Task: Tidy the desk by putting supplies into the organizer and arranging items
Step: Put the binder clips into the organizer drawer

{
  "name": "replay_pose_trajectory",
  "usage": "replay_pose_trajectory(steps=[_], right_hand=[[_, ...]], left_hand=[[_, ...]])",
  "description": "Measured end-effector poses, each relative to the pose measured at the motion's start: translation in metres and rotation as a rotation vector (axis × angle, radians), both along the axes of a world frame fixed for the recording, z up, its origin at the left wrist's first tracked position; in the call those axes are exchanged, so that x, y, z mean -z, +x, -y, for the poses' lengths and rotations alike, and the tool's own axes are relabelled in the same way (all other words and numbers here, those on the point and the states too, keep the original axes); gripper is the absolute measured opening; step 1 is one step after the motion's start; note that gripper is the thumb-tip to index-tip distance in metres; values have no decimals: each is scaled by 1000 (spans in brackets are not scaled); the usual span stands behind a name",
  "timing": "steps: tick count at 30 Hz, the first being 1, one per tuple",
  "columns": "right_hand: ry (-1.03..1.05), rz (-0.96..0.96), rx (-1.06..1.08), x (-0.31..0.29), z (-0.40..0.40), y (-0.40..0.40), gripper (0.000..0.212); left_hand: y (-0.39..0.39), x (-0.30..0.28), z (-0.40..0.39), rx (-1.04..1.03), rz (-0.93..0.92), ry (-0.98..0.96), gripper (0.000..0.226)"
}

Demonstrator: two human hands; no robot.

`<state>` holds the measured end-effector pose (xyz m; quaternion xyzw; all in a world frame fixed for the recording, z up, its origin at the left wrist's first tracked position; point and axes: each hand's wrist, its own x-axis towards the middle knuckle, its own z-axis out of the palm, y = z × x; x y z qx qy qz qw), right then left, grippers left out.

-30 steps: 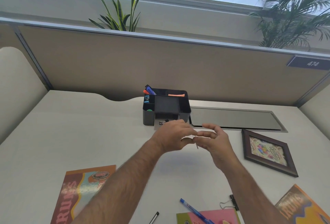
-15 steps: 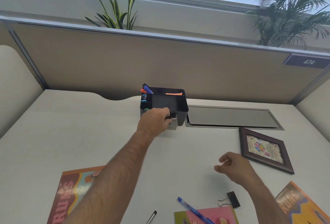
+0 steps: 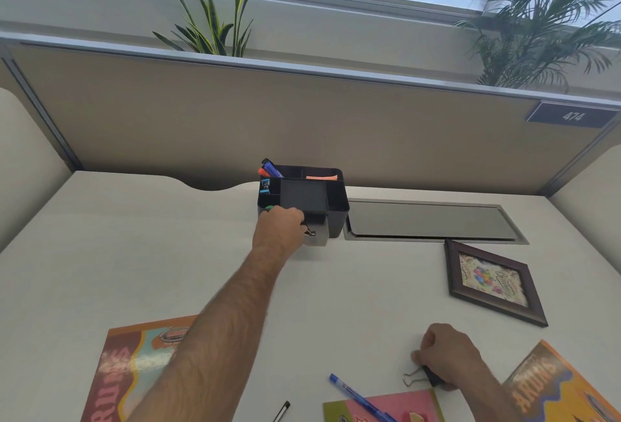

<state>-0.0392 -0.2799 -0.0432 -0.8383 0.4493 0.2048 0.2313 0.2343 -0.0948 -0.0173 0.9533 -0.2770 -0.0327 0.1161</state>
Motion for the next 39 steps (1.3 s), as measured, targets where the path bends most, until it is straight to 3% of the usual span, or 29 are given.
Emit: replay_pose_trajectory(steps=[5,9,12,15,18,23,28,32,35,37,39], right_hand=[[-34,56,-21,4,-1,4,13],[-5,211,15,7,-1,11,9],[161,440,121,5,-7,21,14],[449,689,278,-8,-19,39,16],[666,879,405,-24,-35,59,14],[827,1045,535,-41,-55,84,14],[926,1095,609,-43,-68,99,10],[1056,1097,637,-37,-71,106,15],[907,1092,632,-22,-67,109,21],[511,1033,454,-3,-60,106,19],[58,880,119,20,-49,95,22]], left_hand=[[2,8,-4,31,50,84,28],[-8,9,-9,72,175,-185,29],[-19,14,-14,265,235,-477,38],[-38,20,-17,558,172,-484,59],[-63,28,-12,636,34,-550,69],[-85,32,-3,561,-34,-759,45],[-85,27,-4,472,96,-844,19],[-76,24,-8,424,174,-844,17],[-66,17,-11,396,220,-781,24],[-56,11,-13,386,273,-726,29],[-43,8,-15,371,309,-669,27]])
